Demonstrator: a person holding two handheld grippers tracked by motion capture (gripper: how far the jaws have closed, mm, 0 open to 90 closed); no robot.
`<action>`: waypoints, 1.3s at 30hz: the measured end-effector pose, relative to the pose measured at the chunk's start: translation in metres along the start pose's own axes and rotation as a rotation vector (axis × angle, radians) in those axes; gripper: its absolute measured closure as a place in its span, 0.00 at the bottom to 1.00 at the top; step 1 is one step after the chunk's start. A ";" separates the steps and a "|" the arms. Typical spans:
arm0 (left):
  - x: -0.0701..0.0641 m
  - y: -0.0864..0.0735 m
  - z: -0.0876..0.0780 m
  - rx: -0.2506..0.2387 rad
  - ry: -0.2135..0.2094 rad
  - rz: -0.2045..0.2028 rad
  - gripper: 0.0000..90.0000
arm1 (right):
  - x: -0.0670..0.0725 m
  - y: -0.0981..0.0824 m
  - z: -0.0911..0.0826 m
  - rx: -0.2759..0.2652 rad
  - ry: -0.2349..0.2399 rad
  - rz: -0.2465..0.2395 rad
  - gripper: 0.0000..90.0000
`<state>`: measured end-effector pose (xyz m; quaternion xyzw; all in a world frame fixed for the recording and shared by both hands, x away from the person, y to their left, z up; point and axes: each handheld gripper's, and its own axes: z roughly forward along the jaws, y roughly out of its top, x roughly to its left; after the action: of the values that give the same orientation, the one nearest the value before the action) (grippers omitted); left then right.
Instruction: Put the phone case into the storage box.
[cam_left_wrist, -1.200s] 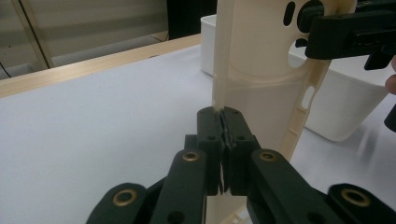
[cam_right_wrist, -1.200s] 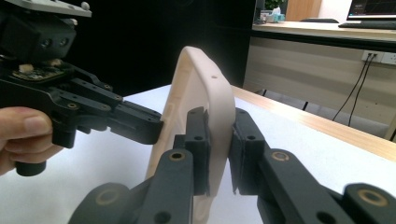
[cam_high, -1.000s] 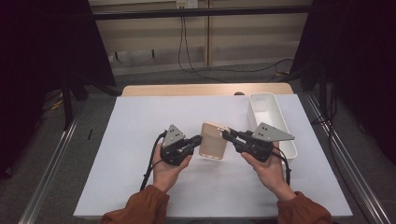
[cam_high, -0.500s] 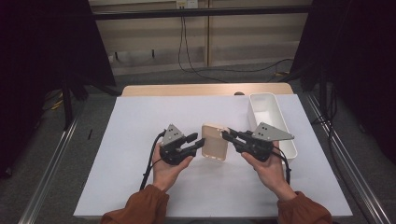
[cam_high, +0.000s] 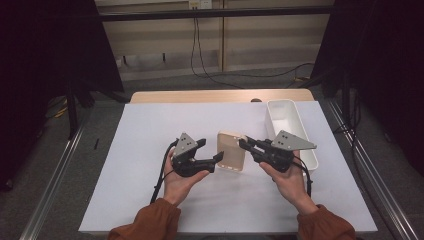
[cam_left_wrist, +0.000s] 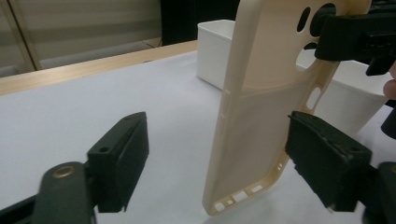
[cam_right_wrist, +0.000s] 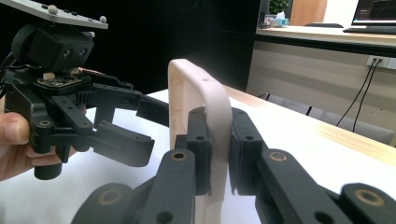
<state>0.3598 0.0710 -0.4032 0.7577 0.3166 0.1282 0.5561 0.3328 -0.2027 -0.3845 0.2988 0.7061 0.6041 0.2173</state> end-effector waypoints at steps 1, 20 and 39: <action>0.000 0.000 0.000 -0.007 0.008 0.002 0.18 | 0.000 0.000 0.000 -0.001 0.000 0.001 0.90; 0.006 0.002 -0.008 -0.045 0.041 0.051 0.04 | -0.006 0.001 -0.004 -0.017 -0.012 0.009 0.90; 0.031 -0.015 -0.062 -0.132 0.139 0.022 0.04 | -0.011 0.004 -0.013 -0.031 -0.021 0.021 0.90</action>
<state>0.3444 0.1402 -0.4006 0.7120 0.3370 0.2074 0.5801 0.3329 -0.2187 -0.3785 0.3090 0.6913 0.6140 0.2229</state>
